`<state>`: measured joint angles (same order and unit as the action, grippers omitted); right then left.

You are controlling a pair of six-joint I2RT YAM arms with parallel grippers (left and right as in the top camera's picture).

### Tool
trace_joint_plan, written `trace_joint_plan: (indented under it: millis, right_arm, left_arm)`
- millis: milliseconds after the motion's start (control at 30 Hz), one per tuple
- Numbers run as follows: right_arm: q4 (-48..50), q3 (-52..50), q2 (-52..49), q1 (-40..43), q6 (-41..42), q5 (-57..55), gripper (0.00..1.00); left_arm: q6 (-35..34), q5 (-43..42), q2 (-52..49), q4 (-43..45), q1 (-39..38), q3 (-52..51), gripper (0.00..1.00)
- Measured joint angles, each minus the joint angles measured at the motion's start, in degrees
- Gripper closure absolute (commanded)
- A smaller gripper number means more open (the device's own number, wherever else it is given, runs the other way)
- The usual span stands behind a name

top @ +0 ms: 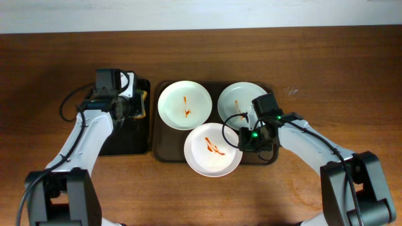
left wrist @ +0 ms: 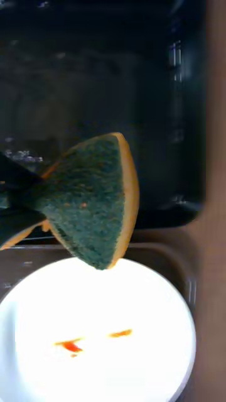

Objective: Clean dirty plates on tray and stack at the side
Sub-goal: 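Tilt the front plate with the right gripper and scrub it with the sponge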

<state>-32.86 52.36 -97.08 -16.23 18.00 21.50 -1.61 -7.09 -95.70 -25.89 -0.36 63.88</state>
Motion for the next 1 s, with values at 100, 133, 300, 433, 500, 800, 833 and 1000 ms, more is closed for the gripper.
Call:
trace_joint_plan:
  millis: [100, 133, 300, 433, 500, 800, 833, 1000]
  right_arm:
    - [2.36, 0.0, 0.0, 0.0, 0.07, 0.0, 0.96]
    - [3.1, 0.0, 0.0, 0.0, 0.26, 0.0, 0.96]
    - [3.85, 0.0, 0.0, 0.0, 1.01, 0.0, 0.96]
    - [4.07, 0.0, 0.0, -0.02, 1.38, 0.02, 0.96]
    - [4.0, 0.0, 0.0, 0.0, 1.33, 0.02, 0.96]
    - [3.28, 0.0, 0.0, 0.0, 1.36, 0.0, 0.96]
    - [3.21, 0.0, 0.0, 0.0, 1.36, 0.02, 0.96]
    - [3.15, 0.0, 0.0, 0.0, 1.36, 0.0, 0.96]
  left_arm:
    - [0.0, -0.04, 1.88, 2.4, -0.07, 0.09, 1.0]
    - [0.0, -0.39, 2.67, 2.34, -0.13, 0.11, 1.0]
    - [-0.17, -10.86, 4.17, -2.01, -0.9, 0.13, 1.0]
    - [-4.33, -23.93, 4.2, -4.11, -7.91, 0.13, 1.0]
    - [-6.99, -25.73, 4.2, -4.09, -11.87, 0.13, 1.0]
    - [-30.08, -27.71, -5.33, -2.73, -25.2, 0.13, 1.0]
    - [-31.65, -28.5, -6.86, -1.55, -25.64, 0.11, 1.0]
    - [-35.89, -32.06, -11.04, 0.42, -27.52, 0.11, 1.0]
